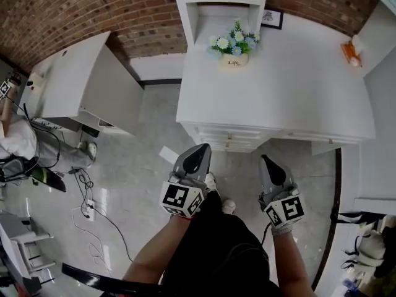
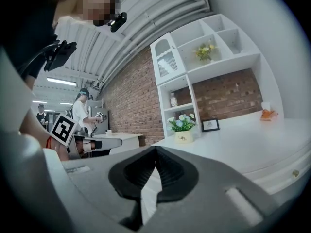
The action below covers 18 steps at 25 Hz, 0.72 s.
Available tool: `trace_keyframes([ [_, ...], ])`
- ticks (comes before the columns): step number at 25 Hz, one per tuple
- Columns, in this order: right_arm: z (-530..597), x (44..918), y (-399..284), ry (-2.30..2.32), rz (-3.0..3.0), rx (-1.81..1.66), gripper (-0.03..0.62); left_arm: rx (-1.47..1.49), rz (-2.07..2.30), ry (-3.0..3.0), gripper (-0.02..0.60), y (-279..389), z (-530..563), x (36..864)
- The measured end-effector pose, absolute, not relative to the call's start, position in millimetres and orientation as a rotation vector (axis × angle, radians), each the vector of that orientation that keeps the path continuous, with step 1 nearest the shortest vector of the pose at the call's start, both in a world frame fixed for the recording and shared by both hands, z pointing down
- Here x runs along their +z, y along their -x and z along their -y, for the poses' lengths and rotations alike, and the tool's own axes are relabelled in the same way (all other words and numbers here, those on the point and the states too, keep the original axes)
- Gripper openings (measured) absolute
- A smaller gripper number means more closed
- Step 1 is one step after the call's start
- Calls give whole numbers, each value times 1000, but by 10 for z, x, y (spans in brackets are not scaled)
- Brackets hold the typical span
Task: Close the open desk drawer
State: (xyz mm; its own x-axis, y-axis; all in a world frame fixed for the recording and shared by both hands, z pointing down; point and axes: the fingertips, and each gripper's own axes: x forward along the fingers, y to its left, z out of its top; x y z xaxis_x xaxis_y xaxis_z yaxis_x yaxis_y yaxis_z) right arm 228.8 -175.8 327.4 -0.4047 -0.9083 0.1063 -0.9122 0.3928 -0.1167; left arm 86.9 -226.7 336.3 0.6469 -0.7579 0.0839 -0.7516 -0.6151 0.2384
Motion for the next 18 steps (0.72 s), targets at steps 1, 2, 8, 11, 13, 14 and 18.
trace_keyframes([
  [1,1723,3233,-2289,-1700,2602,241,-2,-42,1222,-2620,2,-861,2239,3302],
  [2,1687,3195,-2296,-1703,2601,240,0,-48,1222,-2626,2,-852,2209,3253],
  [8,1482,2967,-2349,-1708,2614,239,-2,-47,1226,-2653,2,-819,2021,3029],
  [11,1375,2846,-2388,-1706,2623,230,-1,-45,1225,-2658,2,-826,1896,2929],
  [13,1323,2774,-2402,-1706,2622,216,0,-28,1216,-2670,2,-831,1823,2898],
  [14,1301,2743,-2402,-1702,2619,204,0,-17,1210,-2675,3,-833,1790,2898],
  [18,1210,2648,-2418,-1689,2616,184,-2,-10,1185,-2663,2,-852,1641,2905],
])
